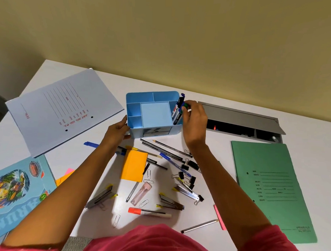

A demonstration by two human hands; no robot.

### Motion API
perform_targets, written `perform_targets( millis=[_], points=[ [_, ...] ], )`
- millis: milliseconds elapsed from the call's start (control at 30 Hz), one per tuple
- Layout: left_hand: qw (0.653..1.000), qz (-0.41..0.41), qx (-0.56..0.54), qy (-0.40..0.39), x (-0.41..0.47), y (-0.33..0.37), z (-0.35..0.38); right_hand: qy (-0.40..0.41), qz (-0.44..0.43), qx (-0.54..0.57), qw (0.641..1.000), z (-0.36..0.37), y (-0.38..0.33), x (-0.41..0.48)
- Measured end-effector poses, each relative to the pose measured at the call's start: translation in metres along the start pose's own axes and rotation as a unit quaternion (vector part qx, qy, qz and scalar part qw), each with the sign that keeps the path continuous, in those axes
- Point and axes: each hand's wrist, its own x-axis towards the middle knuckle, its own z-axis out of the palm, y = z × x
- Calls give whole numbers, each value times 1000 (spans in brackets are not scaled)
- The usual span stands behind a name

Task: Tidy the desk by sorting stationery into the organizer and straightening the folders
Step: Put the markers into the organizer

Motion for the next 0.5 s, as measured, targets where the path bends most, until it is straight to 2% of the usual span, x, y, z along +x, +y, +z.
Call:
perform_targets(
  millis=[100,233,300,367,433,500],
  points=[
    [1000,-1,-1,3,1,0,0,-30,24,-15,999,5,8,0],
    [1000,-1,1,3,0,0,1,-49,63,48,996,4,18,-3],
    [1000,2,2,1,0,0,0,-23,66,48,996,-2,23,-9],
    [1000,2,3,1,0,0,0,41,15,38,998,-11,29,-21],
    [1000,2,0,0,-1,0,0,82,-30,-27,996,-20,44,-34],
    [1000,4,-2,-3,-1,0,1,55,6,-68,996,-28,63,-49]
  ],
)
